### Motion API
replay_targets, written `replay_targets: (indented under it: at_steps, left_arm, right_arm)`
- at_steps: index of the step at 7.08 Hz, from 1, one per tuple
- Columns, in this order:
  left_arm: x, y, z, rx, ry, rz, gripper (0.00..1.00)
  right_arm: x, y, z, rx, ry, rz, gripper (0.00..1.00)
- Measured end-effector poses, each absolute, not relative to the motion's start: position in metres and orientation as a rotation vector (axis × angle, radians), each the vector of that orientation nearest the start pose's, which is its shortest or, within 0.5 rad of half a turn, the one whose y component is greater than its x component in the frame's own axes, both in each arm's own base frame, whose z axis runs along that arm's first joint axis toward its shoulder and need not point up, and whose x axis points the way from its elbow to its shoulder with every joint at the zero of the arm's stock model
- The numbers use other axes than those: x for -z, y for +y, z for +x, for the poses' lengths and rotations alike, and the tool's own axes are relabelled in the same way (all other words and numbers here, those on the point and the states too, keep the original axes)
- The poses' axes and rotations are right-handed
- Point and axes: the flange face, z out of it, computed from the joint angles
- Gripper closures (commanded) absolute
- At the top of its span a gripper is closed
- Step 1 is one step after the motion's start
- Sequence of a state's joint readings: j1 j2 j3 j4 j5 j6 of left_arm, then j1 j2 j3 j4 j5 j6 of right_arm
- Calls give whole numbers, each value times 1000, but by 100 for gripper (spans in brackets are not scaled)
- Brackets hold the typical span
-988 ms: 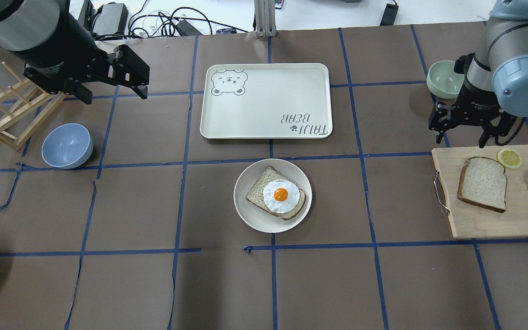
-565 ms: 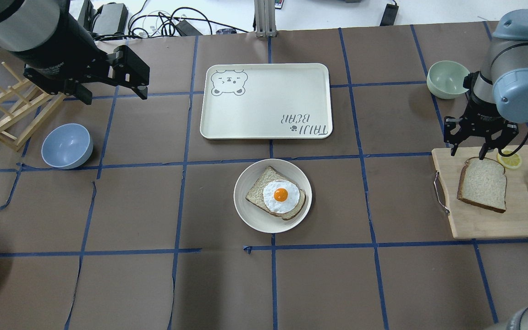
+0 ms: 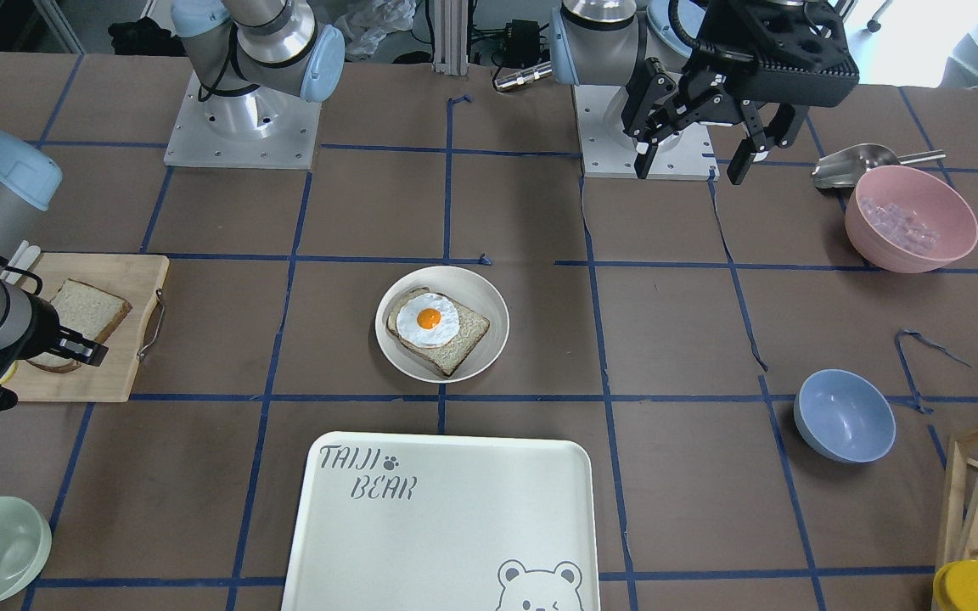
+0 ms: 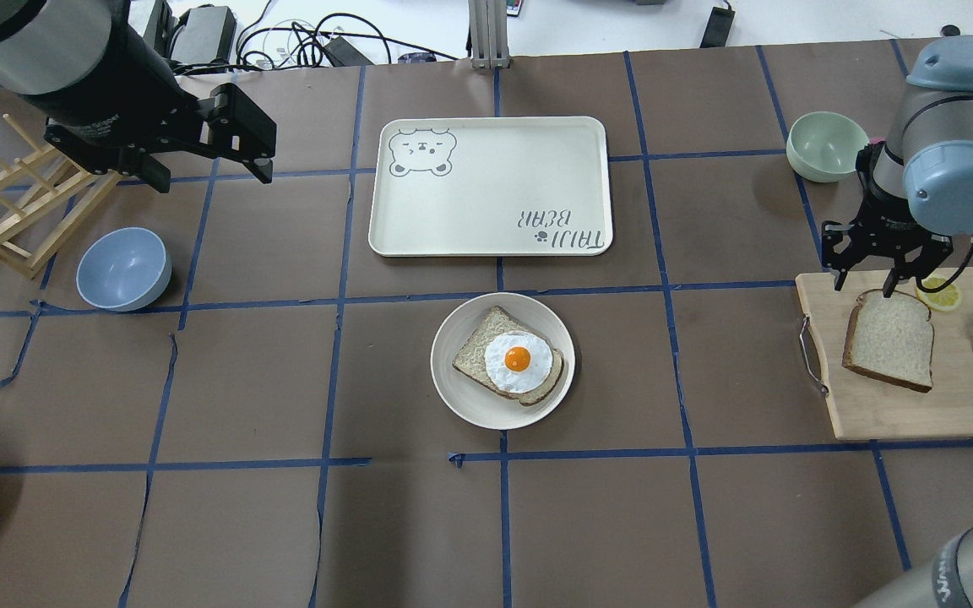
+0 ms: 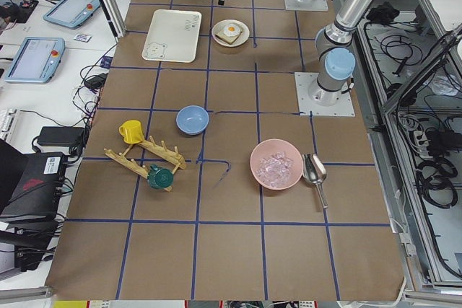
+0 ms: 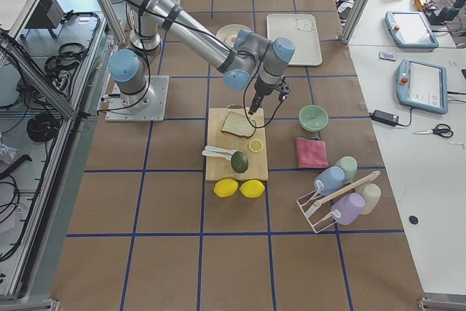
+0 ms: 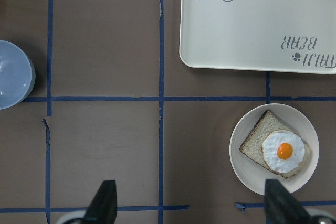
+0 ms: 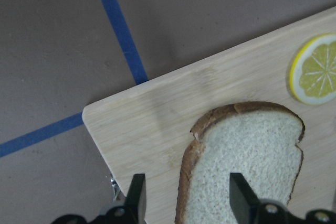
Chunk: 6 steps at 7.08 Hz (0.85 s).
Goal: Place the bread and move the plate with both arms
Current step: 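Lower the right gripper and pinch the bread slice's edge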
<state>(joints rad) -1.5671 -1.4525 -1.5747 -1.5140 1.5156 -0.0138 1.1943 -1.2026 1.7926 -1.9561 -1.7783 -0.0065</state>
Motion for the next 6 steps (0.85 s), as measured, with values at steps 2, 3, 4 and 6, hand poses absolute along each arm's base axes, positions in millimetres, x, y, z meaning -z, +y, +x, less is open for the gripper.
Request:
replay_targets:
  at_steps: [2, 3, 4, 6]
  left_arm:
    - [-548, -455, -137, 271, 3185, -21, 0]
    - [-548, -455, -137, 271, 3185, -22, 0]
    - [-548, -455, -137, 272, 3184, -22, 0]
    - [-549, -455, -137, 273, 3184, -22, 0]
  right_arm:
    - [-210, -561, -109, -418, 3227, 570, 40]
    - [-204, -561, -111, -432, 3223, 571, 43]
    - [-199, -562, -111, -445, 3219, 571, 47]
    - [-193, -561, -112, -467, 3213, 569, 48]
